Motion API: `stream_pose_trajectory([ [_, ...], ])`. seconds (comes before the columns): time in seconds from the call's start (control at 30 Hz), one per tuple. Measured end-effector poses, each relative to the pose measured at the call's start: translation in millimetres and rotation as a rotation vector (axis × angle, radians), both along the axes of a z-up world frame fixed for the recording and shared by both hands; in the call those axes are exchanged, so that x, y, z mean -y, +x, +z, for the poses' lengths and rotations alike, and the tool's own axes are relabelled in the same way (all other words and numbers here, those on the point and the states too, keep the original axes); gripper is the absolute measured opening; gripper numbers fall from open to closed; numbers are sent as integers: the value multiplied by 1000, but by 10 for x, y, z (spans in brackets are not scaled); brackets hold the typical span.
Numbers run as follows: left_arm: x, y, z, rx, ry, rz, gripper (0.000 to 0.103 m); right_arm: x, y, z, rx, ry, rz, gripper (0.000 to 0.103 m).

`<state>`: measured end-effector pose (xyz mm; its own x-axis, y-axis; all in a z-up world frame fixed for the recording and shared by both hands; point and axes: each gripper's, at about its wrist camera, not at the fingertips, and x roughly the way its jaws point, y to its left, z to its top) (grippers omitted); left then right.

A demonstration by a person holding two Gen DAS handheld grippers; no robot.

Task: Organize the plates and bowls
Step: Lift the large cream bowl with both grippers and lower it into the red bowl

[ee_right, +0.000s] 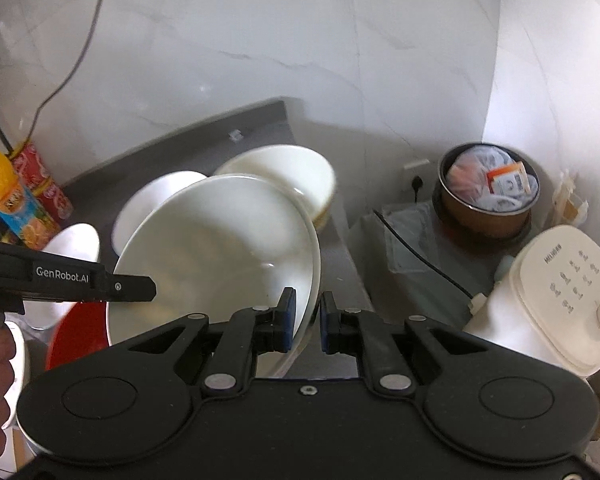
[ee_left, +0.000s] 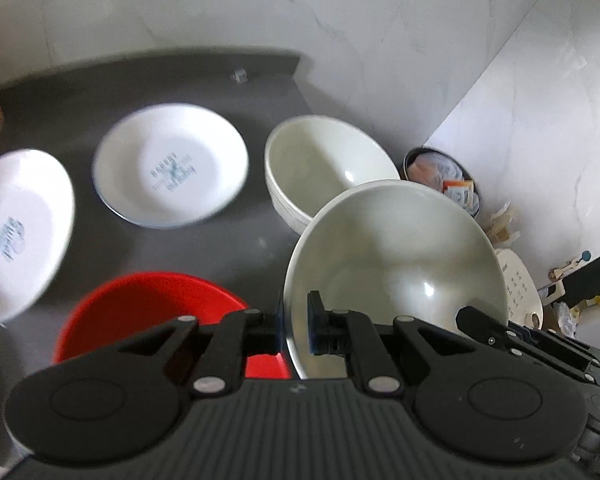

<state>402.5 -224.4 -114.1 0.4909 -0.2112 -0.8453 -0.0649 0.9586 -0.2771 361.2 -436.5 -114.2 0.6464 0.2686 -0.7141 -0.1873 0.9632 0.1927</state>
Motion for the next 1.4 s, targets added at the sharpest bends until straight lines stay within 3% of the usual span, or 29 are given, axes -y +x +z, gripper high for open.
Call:
stream_pose_trajectory([
  [0.3,-499,-275,159,25,-18,46,10,-421,-146,151,25,7,44,12],
  [0.67,-1013,-498,15,-29,-22,122,10,-994,-282,-26,-43,-22,129,12],
  [1.3,-1147,-530,-403,-152,-23,153,13,-1184,-266,-268,-126,-15,130,12],
  [1.4,-1136,-488,-424,-169,6,152,14,-1190,-226,-316,-147,-23,113,11],
])
